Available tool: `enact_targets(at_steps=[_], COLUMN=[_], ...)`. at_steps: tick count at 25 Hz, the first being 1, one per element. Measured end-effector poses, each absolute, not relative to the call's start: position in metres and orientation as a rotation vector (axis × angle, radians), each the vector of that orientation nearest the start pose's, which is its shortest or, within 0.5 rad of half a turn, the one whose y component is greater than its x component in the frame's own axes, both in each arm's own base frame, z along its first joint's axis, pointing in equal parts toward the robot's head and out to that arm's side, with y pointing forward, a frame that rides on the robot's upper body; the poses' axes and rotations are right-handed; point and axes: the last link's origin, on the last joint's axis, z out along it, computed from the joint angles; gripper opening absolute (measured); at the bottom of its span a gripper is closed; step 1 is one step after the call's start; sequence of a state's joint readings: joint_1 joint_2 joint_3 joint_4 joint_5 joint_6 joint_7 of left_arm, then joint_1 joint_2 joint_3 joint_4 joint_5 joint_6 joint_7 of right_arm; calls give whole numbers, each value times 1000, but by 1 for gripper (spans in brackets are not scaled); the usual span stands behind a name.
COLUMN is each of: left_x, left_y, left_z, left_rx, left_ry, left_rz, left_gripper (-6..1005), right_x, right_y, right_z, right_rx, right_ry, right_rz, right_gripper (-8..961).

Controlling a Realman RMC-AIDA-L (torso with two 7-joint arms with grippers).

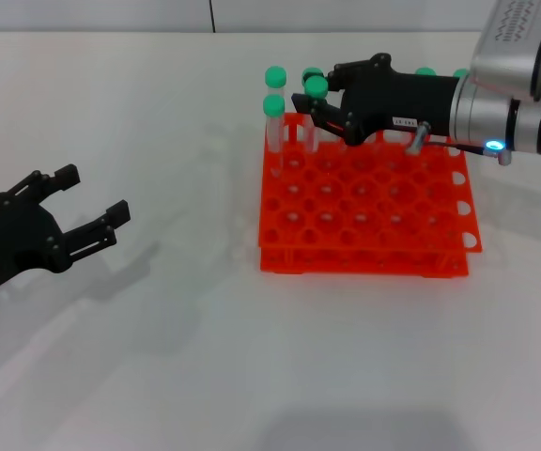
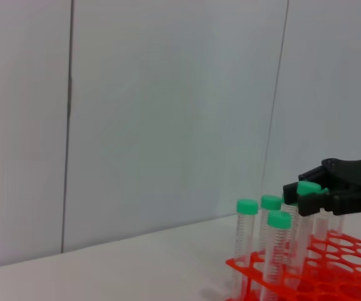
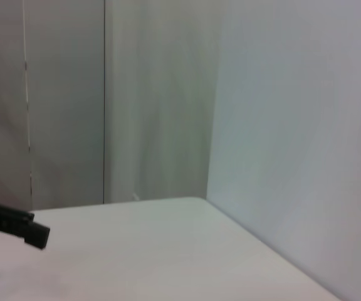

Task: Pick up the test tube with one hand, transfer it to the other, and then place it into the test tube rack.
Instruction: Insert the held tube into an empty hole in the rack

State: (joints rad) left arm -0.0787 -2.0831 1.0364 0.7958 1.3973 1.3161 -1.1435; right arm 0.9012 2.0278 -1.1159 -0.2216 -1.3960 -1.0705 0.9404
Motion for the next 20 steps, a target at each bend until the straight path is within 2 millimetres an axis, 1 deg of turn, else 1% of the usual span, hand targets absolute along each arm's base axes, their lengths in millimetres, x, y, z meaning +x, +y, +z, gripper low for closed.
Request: enact_targets(at_steps=[4,20], left_x=[-329,-332], left_y=[262,262], left_z=[21,20], left_rx=[-2256,-2255], left_ry=[-623,-634], left_rz=[-746,-736], left_gripper=[883,883], right_x=[170,168], right_y=[422,422], right_z=[-62,-65], right_rx=[-2621,-2644], right_ry=[181,171], right_rz=[617,590], right_gripper=[271,345])
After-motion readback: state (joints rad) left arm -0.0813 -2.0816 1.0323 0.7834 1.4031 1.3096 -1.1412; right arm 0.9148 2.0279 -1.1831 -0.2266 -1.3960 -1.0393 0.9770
